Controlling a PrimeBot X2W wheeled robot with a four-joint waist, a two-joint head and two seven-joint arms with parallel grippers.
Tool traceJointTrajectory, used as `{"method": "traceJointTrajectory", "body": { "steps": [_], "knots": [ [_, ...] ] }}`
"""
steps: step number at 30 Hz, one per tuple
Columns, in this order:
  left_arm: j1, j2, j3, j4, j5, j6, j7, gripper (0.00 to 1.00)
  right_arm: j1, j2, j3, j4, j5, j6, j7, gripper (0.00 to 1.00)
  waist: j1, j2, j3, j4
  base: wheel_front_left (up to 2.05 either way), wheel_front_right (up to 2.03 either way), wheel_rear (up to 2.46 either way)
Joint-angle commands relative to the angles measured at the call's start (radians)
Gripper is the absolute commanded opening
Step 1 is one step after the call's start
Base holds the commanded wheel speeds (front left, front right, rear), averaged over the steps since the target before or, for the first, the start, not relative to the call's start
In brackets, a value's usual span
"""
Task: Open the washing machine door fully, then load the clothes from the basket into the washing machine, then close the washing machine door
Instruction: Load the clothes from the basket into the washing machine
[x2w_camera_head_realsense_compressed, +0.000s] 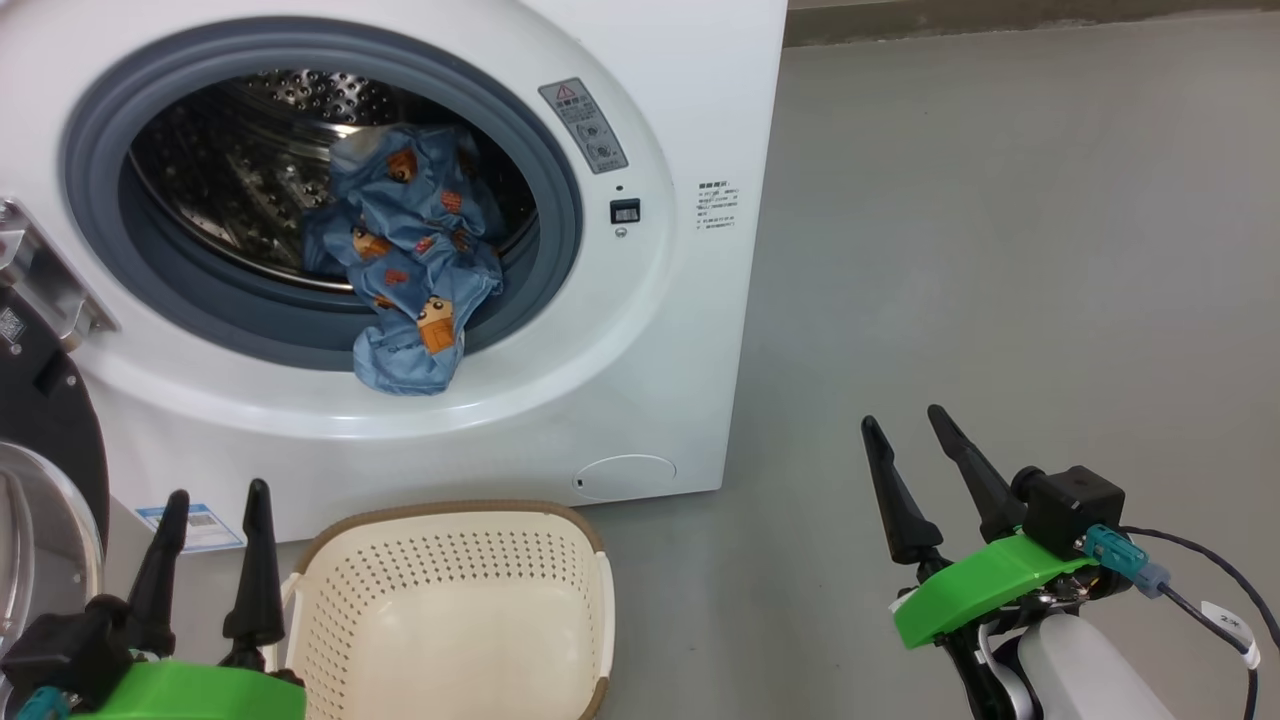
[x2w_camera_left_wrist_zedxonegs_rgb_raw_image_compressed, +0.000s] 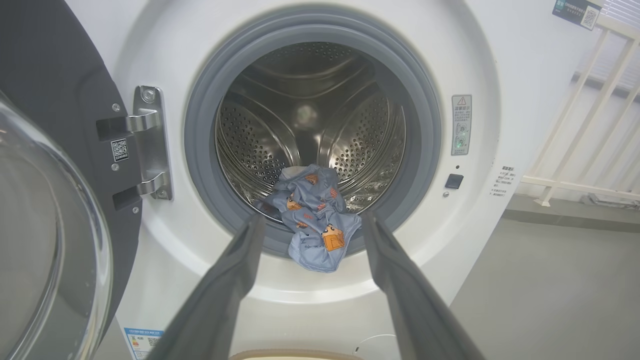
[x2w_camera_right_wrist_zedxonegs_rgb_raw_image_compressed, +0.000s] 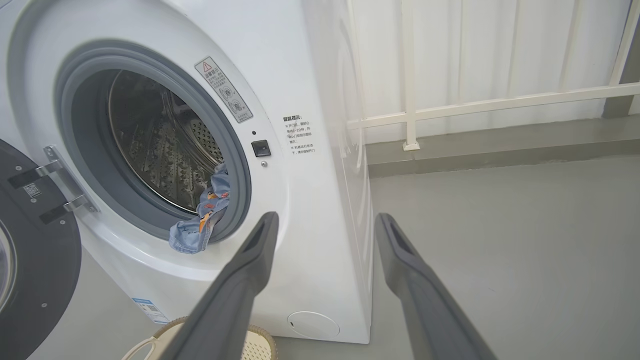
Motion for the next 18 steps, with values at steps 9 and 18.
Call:
{"method": "traceJointTrajectory", "body": {
  "steps": [9,18],
  "knots": [
    [-0.004,0.022,0.029,-0.032,0.000,0.006,-0.006,1.00,-0.002,-0.005,0.028,-0.017,0.007,0.008,-0.008,1.00,0.0000,0.0000,0.004,-0.008,0.00,0.00,0.00],
    [-0.015,0.017,0.023,-0.015,-0.022,0.003,0.010,1.00,-0.005,-0.003,0.034,-0.016,0.009,0.008,-0.008,1.00,0.0000,0.0000,0.013,-0.022,0.00,0.00,0.00]
  ]
}}
